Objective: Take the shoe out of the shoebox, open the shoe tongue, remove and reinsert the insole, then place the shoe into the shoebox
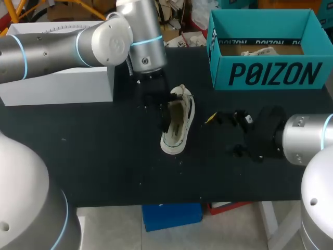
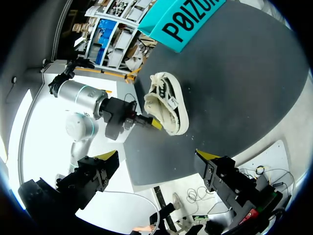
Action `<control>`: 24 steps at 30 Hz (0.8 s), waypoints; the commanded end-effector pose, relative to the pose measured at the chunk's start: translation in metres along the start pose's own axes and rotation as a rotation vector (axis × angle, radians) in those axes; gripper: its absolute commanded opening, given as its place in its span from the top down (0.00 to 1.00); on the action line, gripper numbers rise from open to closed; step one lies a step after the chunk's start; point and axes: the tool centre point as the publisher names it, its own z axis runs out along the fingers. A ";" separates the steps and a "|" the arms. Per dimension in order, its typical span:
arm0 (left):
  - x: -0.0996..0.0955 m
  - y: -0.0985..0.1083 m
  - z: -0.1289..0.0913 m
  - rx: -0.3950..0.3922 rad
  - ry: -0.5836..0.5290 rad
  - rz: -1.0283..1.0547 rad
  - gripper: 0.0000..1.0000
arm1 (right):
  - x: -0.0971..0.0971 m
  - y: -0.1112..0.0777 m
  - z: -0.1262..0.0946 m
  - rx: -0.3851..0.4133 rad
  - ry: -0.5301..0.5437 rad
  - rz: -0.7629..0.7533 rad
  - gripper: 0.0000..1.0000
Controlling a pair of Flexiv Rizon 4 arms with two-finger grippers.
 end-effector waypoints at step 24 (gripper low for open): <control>0.005 0.030 0.042 -0.148 0.081 0.039 1.00 | -0.007 -0.008 0.004 -0.055 0.037 0.015 0.00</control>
